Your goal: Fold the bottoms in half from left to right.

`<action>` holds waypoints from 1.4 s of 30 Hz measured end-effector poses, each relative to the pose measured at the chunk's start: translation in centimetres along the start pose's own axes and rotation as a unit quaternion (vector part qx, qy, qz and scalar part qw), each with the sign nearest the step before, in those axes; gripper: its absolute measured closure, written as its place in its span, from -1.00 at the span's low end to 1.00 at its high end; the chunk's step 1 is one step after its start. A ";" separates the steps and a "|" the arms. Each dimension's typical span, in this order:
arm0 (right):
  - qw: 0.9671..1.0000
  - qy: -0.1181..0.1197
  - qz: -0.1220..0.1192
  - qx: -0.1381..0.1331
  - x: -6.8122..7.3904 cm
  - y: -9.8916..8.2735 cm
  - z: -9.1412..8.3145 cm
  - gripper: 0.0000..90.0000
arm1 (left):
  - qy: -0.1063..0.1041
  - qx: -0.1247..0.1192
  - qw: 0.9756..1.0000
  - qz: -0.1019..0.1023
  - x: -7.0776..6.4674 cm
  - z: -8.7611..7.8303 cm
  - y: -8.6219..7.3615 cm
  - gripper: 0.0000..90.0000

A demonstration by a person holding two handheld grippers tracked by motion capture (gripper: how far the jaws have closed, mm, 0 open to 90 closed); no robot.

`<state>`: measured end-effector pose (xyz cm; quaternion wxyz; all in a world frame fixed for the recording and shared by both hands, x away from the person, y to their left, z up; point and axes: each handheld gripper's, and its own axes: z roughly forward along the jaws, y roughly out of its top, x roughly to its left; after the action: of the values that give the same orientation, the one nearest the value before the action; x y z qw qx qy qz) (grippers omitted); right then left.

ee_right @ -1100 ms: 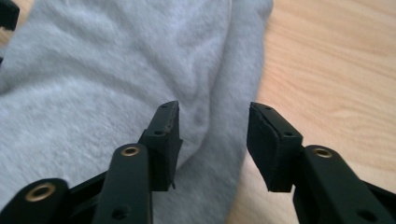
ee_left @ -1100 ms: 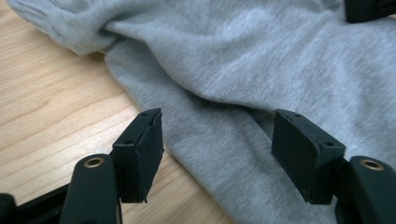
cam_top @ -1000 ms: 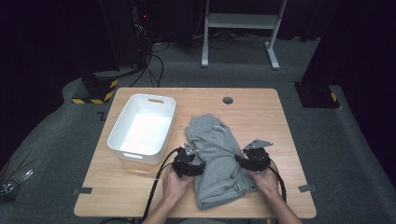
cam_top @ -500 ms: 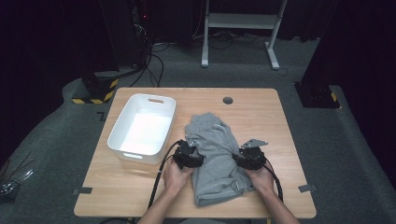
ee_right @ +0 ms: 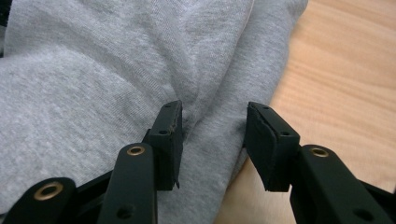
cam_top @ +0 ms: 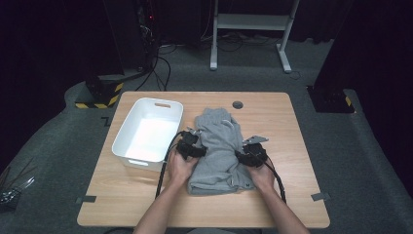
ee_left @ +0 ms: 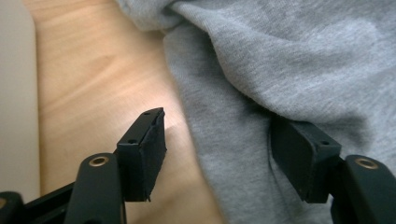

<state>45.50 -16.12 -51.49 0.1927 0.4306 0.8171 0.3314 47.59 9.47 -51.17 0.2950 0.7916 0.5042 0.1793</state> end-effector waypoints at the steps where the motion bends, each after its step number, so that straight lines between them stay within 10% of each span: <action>1: 1.000 0.000 0.004 0.002 -0.1 0.2 0.1 0.25 | 0.003 0.001 1.000 -0.001 -0.1 0.0 0.1 -0.20; 5: 1.000 0.000 0.011 0.005 -0.2 0.3 0.0 0.18 | 0.004 -0.007 1.000 0.028 -1.2 -0.8 -0.3 -0.16; 15: 0.998 0.047 0.022 -0.037 1.0 -1.8 -4.5 0.14 | -0.036 -0.038 0.998 0.028 -2.2 -4.6 -3.2 -0.19; 23: 0.995 0.095 0.015 -0.028 3.5 -3.2 -4.8 0.22 | -0.056 -0.041 0.997 0.025 -3.1 -6.1 -6.7 -0.19; 29: 0.995 0.093 -0.020 -0.009 4.3 -3.1 -4.2 0.90 | -0.057 -0.038 0.998 0.018 -3.0 -6.2 -8.2 -0.20; 42: 0.996 0.074 -0.022 -0.040 3.3 -4.4 -7.9 0.94 | -0.043 -0.041 0.998 0.033 -3.3 -6.9 -9.3 -0.22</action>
<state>36.34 -18.13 -49.12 0.1560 0.3787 0.8244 0.3908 35.77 11.36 -51.90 0.3428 0.8018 0.4571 0.1749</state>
